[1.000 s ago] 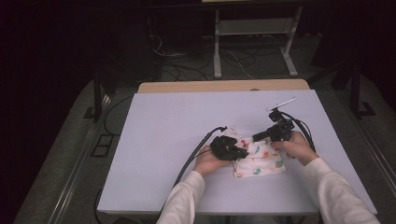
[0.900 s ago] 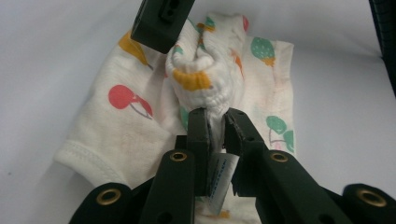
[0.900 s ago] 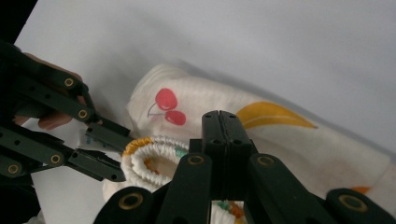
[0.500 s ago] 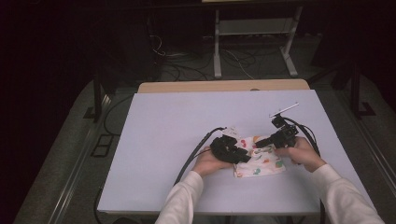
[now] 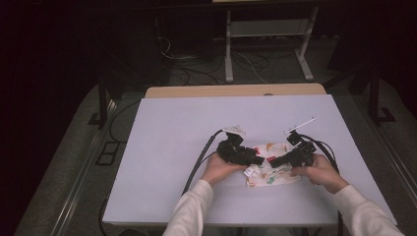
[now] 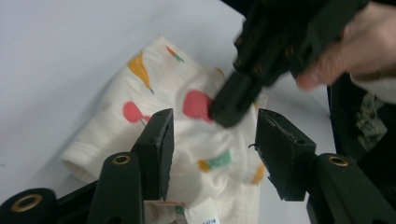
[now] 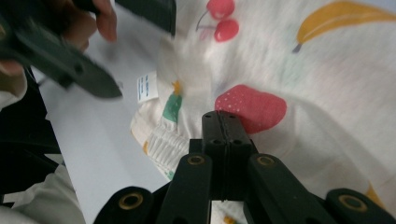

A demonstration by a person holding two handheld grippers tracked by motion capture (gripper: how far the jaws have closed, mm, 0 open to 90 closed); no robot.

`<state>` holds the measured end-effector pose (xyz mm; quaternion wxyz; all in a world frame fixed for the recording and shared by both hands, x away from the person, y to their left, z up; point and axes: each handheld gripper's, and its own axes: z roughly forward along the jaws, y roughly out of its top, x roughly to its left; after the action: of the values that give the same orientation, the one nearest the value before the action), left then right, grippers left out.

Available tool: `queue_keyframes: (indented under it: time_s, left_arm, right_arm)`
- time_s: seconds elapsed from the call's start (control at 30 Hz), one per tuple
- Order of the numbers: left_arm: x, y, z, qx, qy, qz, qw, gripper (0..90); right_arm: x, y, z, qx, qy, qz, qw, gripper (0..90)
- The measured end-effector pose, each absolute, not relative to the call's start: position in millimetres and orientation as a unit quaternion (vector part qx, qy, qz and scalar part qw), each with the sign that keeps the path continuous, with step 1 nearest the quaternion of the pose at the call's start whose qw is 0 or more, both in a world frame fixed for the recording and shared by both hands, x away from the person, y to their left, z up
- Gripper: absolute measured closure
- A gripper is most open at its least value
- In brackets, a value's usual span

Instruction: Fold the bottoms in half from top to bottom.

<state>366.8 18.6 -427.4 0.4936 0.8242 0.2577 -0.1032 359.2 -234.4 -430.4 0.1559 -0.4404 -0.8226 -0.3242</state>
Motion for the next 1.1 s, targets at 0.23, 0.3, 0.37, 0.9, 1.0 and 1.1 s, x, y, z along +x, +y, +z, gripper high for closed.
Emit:
queue_keyframes:
  time_s: [0.23, 0.3, 0.37, 0.9, 1.0, 1.1]
  left_arm:
    - [370, 24, -423, 0.807, 0.277, -0.084, 0.514, 43.0]
    - [371, 25, -422, 0.801, 0.287, -0.075, 0.520, 41.5]
    - [371, 25, -422, 0.800, 0.289, -0.073, 0.520, 39.3]
    - [380, 24, -432, 0.786, 0.340, -0.066, 0.513, 26.2]
    - [382, 24, -434, 0.786, 0.344, -0.063, 0.510, 23.8]
    - [382, 24, -434, 0.786, 0.346, -0.064, 0.509, 20.9]
  right_arm:
    - [347, -233, -436, -0.436, -0.828, -0.317, 0.156, 88.4]
    - [344, -234, -437, -0.432, -0.829, -0.319, 0.155, 88.4]
    - [343, -234, -437, -0.430, -0.830, -0.322, 0.153, 88.4]
    - [311, -236, -445, -0.416, -0.824, -0.379, 0.068, 88.3]
    - [307, -236, -445, -0.416, -0.822, -0.384, 0.057, 88.2]
    - [305, -235, -445, -0.419, -0.821, -0.385, 0.054, 87.8]
